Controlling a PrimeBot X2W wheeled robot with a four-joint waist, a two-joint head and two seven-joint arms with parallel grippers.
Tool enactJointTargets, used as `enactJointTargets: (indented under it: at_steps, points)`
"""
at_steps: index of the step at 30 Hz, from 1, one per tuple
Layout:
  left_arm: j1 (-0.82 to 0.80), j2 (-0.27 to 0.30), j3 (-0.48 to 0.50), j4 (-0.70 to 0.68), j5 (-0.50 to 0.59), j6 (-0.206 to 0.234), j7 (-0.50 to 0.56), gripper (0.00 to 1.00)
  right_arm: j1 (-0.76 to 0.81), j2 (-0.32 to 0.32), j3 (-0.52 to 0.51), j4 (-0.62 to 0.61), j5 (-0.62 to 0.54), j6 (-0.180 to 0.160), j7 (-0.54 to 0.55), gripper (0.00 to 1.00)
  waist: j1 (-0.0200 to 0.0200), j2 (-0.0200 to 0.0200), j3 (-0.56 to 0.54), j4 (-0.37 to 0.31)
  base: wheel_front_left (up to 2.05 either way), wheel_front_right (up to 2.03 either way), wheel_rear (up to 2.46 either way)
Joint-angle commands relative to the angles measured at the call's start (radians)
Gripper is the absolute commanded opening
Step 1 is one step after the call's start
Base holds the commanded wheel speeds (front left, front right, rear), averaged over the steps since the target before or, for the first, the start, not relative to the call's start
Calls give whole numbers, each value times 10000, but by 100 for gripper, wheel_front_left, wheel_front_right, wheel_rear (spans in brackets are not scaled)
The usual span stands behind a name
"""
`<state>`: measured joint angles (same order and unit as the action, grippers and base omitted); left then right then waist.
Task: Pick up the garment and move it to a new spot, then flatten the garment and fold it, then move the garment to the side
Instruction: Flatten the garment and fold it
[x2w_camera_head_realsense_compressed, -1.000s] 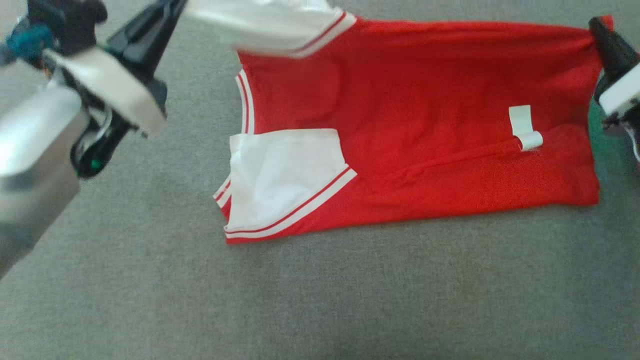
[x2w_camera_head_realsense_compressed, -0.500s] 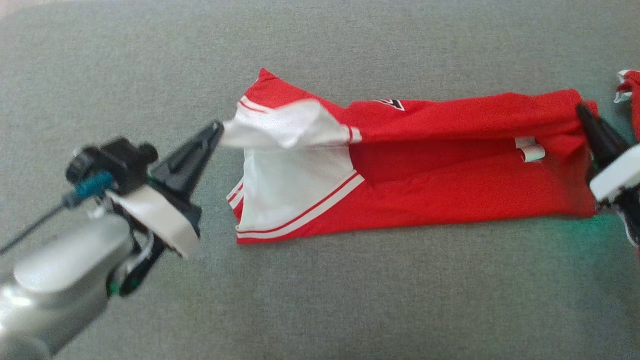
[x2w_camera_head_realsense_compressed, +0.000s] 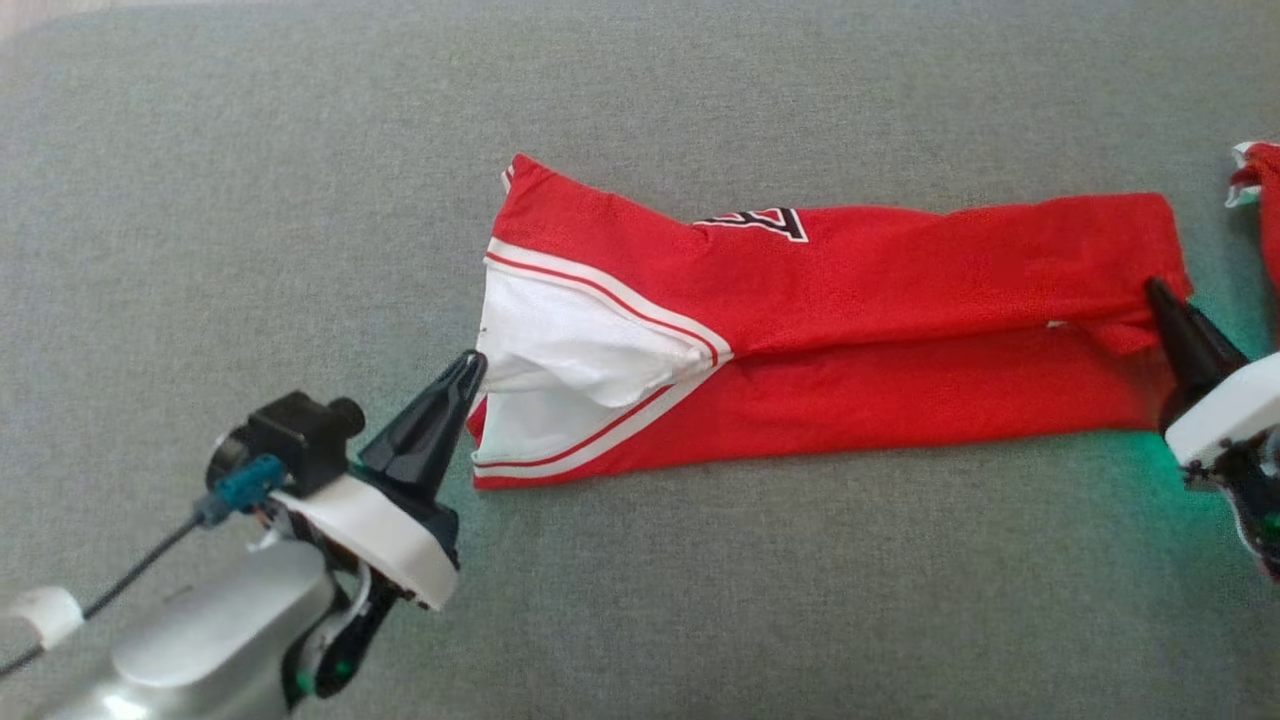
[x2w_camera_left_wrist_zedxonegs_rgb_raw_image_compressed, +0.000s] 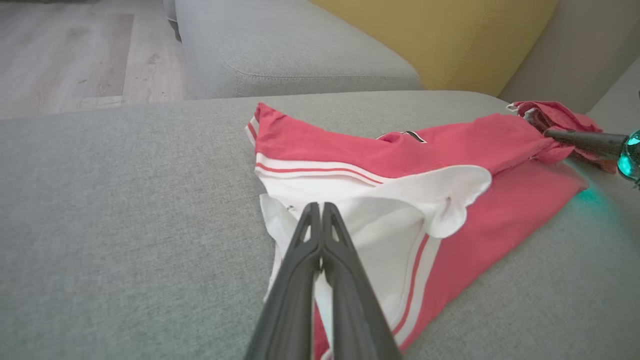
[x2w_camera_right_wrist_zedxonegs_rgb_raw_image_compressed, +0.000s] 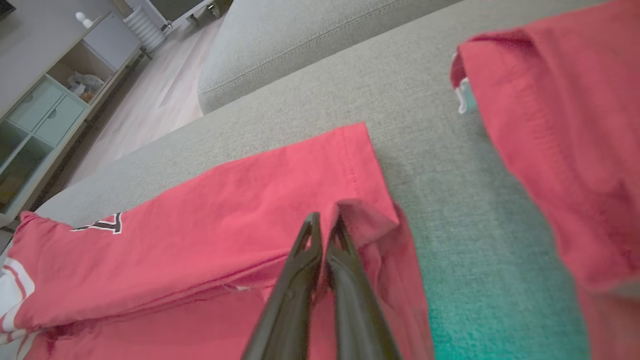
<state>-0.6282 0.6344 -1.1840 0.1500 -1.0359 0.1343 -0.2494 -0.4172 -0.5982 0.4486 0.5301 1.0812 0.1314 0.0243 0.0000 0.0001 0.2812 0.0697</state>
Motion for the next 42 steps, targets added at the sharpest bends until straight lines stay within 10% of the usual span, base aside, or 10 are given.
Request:
enactJointTargets:
  at_steps: [1, 8, 17, 37, 38, 41, 42]
  points:
    - [-65, 181, 620, -101, 131, 104, -122, 100, 181, -168, -67, -127, -102, -7, -170, 100, 0, -1, -37, 5, 0, 0, 0]
    - [1657, -1369, 2927, 99, 1221, 929, -123, 100, 983, 371, -988, 197, -674, -7, -1046, 100, 0, -1, -574, 84, 0, 0, 0]
    - [4458, -3295, 5406, -1096, 5275, 2627, -123, 100, 2583, 1300, -2515, 279, -1378, -7, -1591, 100, 0, -1, -1346, 506, 0, 0, 0]
    - [6123, -4449, 6136, -1985, 8355, 1990, -124, 100, 1013, 2538, -6216, 3660, -4634, -7, 41, 100, 0, -1, -1632, 2126, 0, 0, 0]
    - [6150, -4491, 6197, -1982, 8388, 1950, -124, 100, 968, 2675, -6228, 3694, -4667, -7, 208, 93, 0, -1, -1618, 2130, 0, 0, 0]
    - [6223, -4605, 6382, -1964, 8483, 1832, -124, 100, 907, 2959, -6320, 3619, -4744, -7, 453, 0, 0, -1, -1596, 2071, 0, 0, 0]
    - [6241, -4644, 6445, -1953, 8510, 1792, -124, 100, 911, 3015, -6331, 3585, -4799, -7, 510, 0, 0, -1, -1606, 2029, 0, 0, 0]
